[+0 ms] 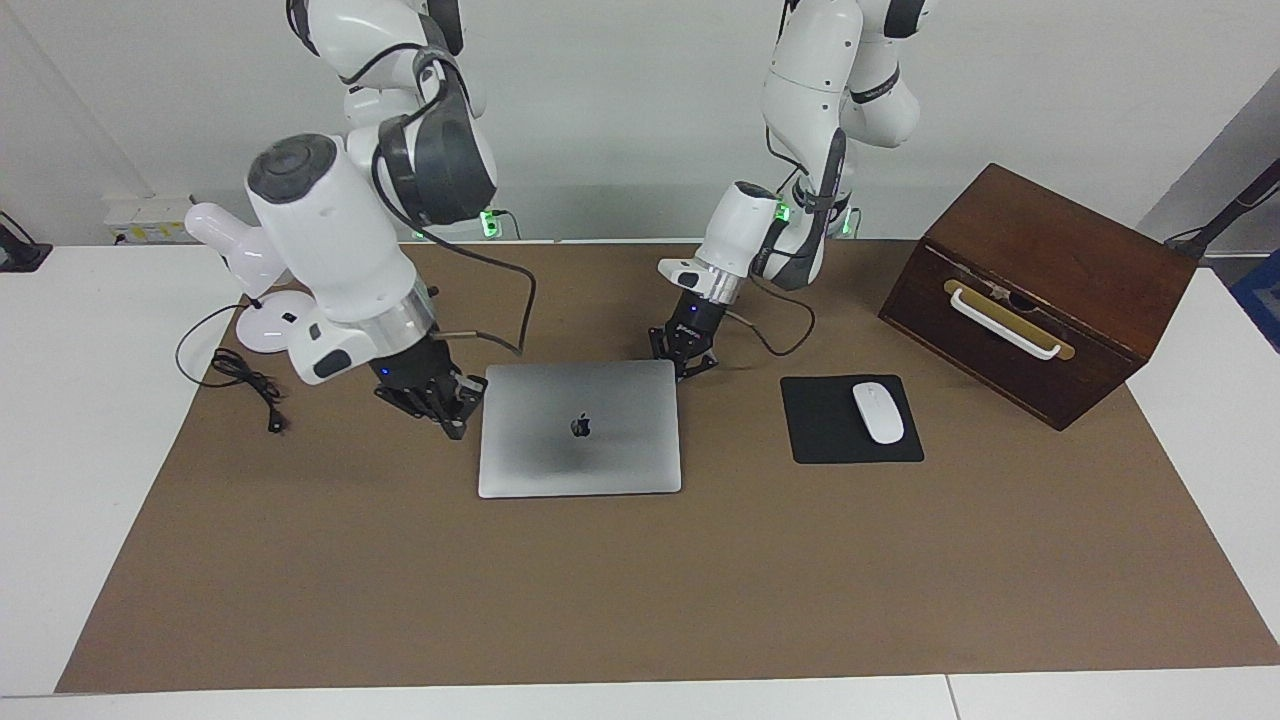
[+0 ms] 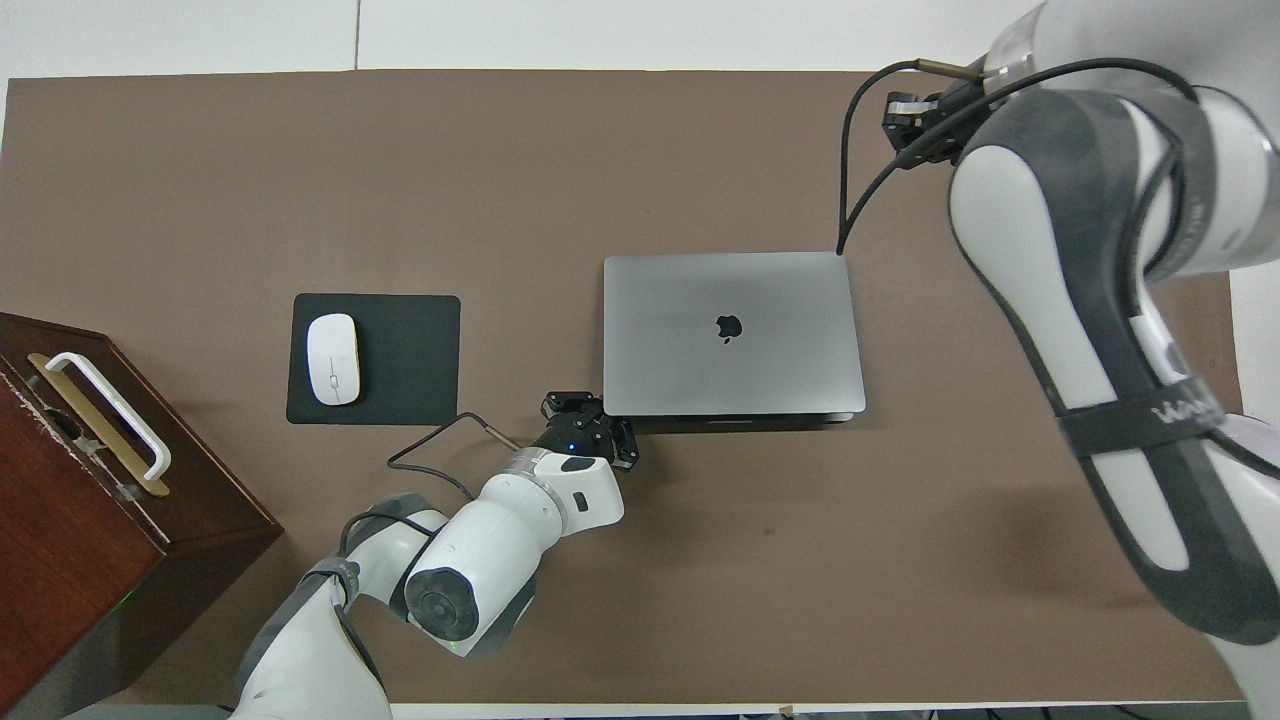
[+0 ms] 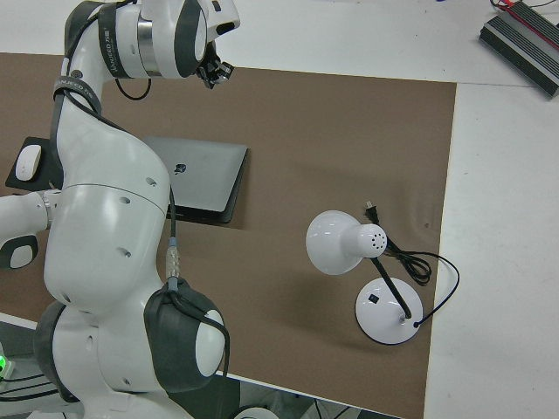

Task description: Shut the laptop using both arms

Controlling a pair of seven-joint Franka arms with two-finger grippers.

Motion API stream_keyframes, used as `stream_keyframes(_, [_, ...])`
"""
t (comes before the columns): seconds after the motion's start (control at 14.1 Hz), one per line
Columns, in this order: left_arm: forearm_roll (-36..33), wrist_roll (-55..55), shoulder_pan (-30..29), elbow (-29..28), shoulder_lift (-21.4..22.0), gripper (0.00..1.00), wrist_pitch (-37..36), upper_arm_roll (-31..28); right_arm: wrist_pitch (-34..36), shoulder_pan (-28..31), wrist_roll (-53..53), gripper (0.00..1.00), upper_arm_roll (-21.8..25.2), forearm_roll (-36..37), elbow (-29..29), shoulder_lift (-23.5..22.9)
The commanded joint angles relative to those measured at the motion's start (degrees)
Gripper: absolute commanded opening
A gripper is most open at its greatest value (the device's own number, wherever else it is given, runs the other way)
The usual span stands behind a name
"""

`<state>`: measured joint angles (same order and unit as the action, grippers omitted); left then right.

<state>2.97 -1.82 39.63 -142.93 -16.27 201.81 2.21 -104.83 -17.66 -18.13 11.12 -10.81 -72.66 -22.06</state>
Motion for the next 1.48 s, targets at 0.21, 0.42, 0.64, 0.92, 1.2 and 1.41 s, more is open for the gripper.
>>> stream_keyframes(0.21, [0.29, 1.56, 0.27, -3.94, 1.94, 0.0, -1.33, -0.98, 8.22, 7.8, 8.1, 0.0, -4.53, 6.59, -0.81, 9.56])
stream_keyframes(0.42, [0.29, 2.17, -0.17, -4.64, 3.34, 0.0, -1.59, -0.89, 12.45, 10.18, 9.52, 0.0, -5.14, 9.38, -8.42, 17.02])
stream_keyframes(0.64, [0.29, 4.01, -1.13, -6.05, 9.47, 0.0, -8.05, -0.89, 12.02, 16.85, 12.75, 0.39, -9.71, 10.01, -20.13, 23.9])
stream_keyframes(0.92, [0.29, 2.1, -4.65, -3.95, 24.07, 0.0, -37.13, -1.15, 8.52, 18.7, 16.37, 1.0, -9.8, 10.19, -21.03, 23.64])
stream_keyframes(1.2, [0.29, -0.19, -7.71, 0.7, 32.34, 0.0, -57.78, -1.42, 5.08, 19.33, 18.22, 1.0, -9.8, 11.69, -20.68, 25.04])
stream_keyframes(1.41, [0.2, -4.06, -12.2, 8.87, 34.2, 0.0, -73.53, -1.42, 5.95, 19.85, 18.31, 1.0, -9.89, 11.51, -19.71, 25.05])
